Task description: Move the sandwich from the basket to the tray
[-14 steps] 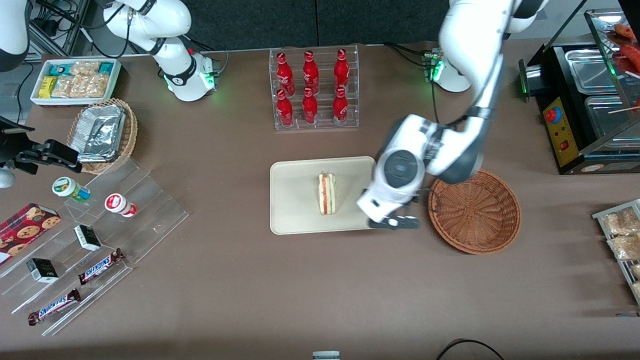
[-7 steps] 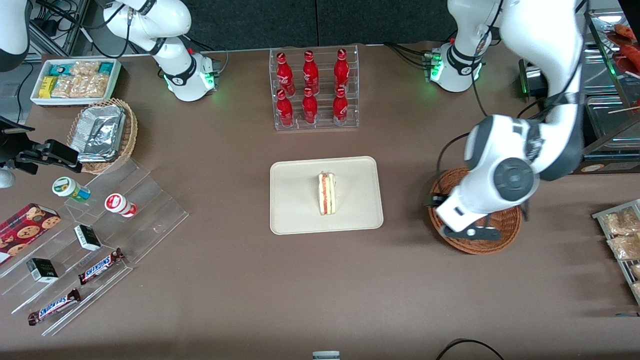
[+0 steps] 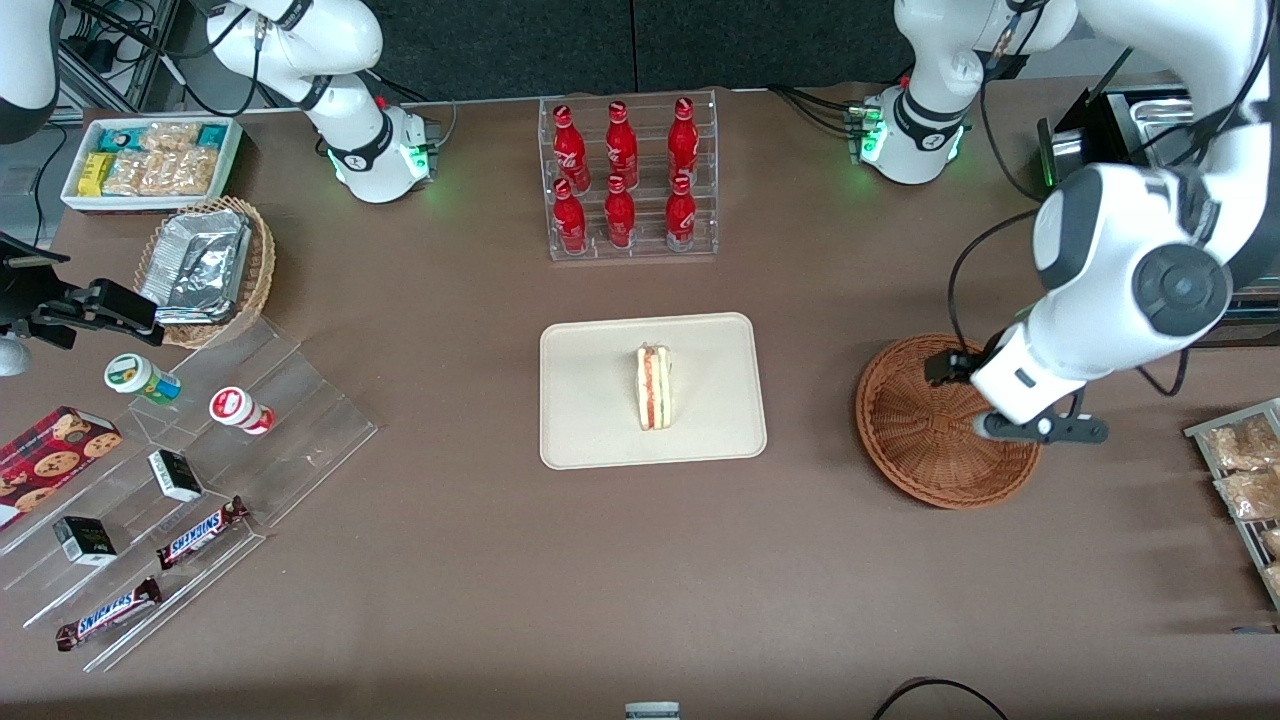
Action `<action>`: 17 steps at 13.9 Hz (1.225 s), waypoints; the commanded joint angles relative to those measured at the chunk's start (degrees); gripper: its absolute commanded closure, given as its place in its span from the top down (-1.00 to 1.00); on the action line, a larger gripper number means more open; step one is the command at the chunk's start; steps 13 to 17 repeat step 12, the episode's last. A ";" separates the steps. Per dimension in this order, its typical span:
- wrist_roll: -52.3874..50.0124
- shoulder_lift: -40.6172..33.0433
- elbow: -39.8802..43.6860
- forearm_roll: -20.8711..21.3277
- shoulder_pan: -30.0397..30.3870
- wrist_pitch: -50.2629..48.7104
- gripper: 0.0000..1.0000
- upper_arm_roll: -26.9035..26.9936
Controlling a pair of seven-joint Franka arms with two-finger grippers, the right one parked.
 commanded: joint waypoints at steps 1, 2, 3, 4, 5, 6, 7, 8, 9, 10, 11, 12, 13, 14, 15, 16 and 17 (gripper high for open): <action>0.54 -6.77 -4.68 -0.39 4.47 -2.44 1.00 -1.90; 0.54 -7.74 -4.50 -0.39 6.65 -4.28 1.00 -3.39; 0.63 -9.23 -4.50 -0.30 9.29 -6.13 1.00 -5.75; 0.63 -10.20 -4.24 -0.30 11.66 -8.15 1.00 -7.86; 0.63 -10.82 -3.37 -0.30 14.04 -10.35 1.00 -10.23; 0.63 -11.35 -2.32 -0.30 16.32 -12.54 1.00 -12.26; 0.63 -11.53 -1.17 -0.30 18.00 -13.96 1.00 -13.76; 0.63 -11.53 0.58 -0.30 19.15 -15.71 1.00 -14.47; 0.72 -11.53 2.68 -0.21 19.59 -17.73 1.00 -14.56; 0.98 -11.44 4.27 -0.21 20.55 -19.23 1.00 -14.56; 1.77 -11.53 5.85 -0.21 21.17 -20.64 1.00 -14.48; 2.56 -11.44 6.56 -0.21 21.18 -21.61 1.00 -14.13; 2.56 -11.44 6.56 -0.21 21.18 -21.61 1.00 -14.13; 2.56 -11.44 6.56 -0.21 21.18 -21.61 1.00 -14.13; 2.56 -11.44 6.56 -0.21 21.18 -21.61 1.00 -14.13; 2.56 -11.44 6.56 -0.21 21.18 -21.61 1.00 -14.13; 2.56 -11.44 6.56 -0.21 21.18 -21.61 1.00 -14.13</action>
